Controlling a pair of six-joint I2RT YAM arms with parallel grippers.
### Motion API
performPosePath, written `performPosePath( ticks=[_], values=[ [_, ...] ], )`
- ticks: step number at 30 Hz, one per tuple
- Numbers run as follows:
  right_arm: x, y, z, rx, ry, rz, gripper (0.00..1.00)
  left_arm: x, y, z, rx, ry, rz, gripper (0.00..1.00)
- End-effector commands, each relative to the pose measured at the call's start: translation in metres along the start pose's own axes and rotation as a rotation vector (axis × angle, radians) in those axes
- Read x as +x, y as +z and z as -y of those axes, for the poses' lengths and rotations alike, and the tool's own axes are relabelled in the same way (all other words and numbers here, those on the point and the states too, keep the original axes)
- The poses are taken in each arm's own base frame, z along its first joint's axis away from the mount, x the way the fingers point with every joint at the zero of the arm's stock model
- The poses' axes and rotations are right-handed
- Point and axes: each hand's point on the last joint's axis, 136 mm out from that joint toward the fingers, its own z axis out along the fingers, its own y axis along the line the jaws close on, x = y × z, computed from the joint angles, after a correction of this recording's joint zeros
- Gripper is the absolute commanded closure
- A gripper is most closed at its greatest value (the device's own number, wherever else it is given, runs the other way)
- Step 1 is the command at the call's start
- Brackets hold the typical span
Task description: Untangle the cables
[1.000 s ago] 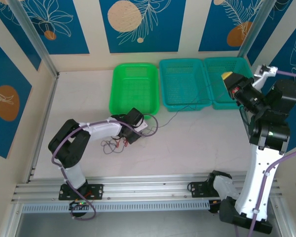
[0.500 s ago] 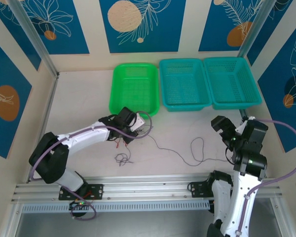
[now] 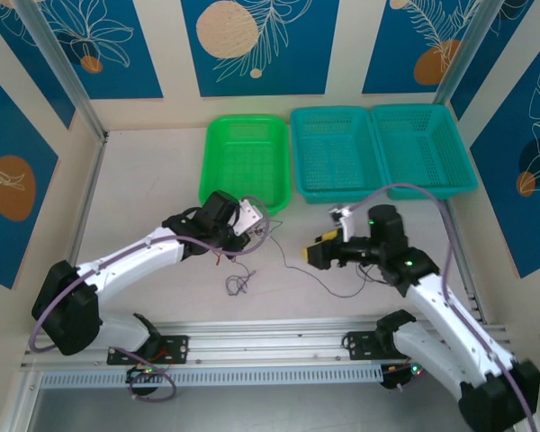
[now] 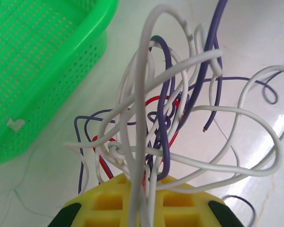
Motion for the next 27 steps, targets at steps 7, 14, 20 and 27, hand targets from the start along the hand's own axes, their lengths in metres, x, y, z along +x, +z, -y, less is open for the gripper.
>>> performPosePath(
  ticks=[7,14,20,27],
  values=[
    [0.000,0.082,0.029,-0.055,-0.055,0.045,0.21,-0.004,-0.007,0.014,0.075,-0.012,0.045,1.00],
    [0.017,0.123,0.044,-0.071,-0.023,-0.066,0.36,-0.001,-0.010,0.012,0.061,-0.015,0.042,1.00],
    [0.004,0.116,0.070,0.091,0.056,0.003,1.00,0.014,-0.011,-0.005,-0.037,-0.054,-0.011,1.00],
    [-0.006,0.040,0.116,0.386,0.246,0.220,1.00,0.057,-0.010,-0.047,-0.229,-0.237,-0.191,1.00]
  ],
)
